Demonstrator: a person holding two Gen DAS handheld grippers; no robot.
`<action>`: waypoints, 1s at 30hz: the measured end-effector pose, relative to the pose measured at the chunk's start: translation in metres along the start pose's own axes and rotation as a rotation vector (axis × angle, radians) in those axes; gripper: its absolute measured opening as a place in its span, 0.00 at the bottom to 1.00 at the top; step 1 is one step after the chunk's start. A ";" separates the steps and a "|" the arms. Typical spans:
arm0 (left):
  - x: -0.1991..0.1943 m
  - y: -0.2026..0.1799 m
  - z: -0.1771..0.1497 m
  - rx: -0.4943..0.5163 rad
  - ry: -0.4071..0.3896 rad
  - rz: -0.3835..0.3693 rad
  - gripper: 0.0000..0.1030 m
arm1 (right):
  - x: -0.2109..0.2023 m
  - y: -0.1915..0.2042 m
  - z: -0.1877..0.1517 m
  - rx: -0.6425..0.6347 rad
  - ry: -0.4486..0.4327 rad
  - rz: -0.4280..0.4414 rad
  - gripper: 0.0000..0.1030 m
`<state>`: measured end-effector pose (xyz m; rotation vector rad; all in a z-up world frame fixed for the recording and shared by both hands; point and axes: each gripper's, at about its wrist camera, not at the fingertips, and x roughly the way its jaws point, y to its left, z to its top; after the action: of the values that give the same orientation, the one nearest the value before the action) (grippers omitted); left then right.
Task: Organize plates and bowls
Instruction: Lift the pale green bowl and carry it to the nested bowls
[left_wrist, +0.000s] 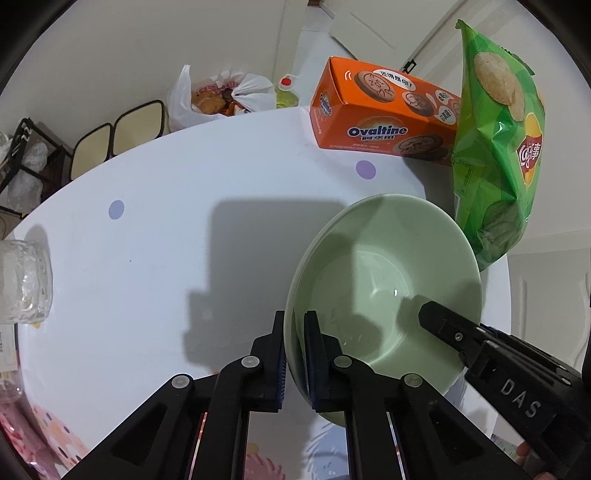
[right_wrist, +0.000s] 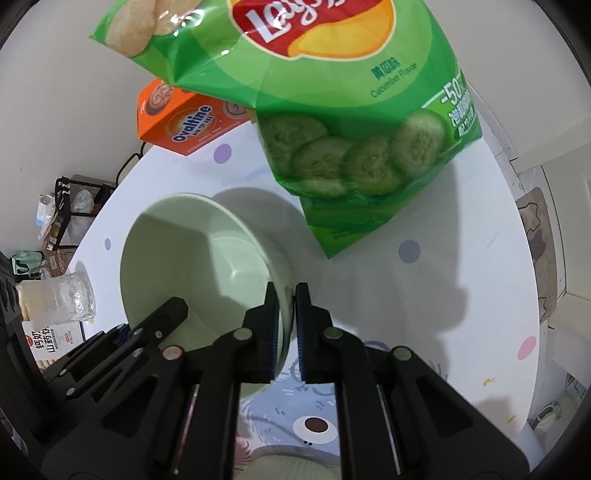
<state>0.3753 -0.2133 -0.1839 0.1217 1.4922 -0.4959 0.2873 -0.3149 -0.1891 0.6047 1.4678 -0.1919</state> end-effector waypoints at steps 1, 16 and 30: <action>0.000 -0.001 -0.001 0.001 0.002 0.000 0.08 | 0.001 0.003 0.000 -0.004 0.001 -0.005 0.10; 0.005 0.007 0.000 -0.015 0.010 -0.028 0.07 | 0.008 0.013 0.001 -0.009 0.001 -0.031 0.18; 0.008 0.011 0.001 -0.040 0.002 -0.038 0.06 | 0.003 0.000 0.002 -0.009 0.006 -0.030 0.07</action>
<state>0.3810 -0.2059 -0.1944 0.0626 1.5076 -0.4962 0.2894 -0.3155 -0.1918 0.5771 1.4833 -0.2073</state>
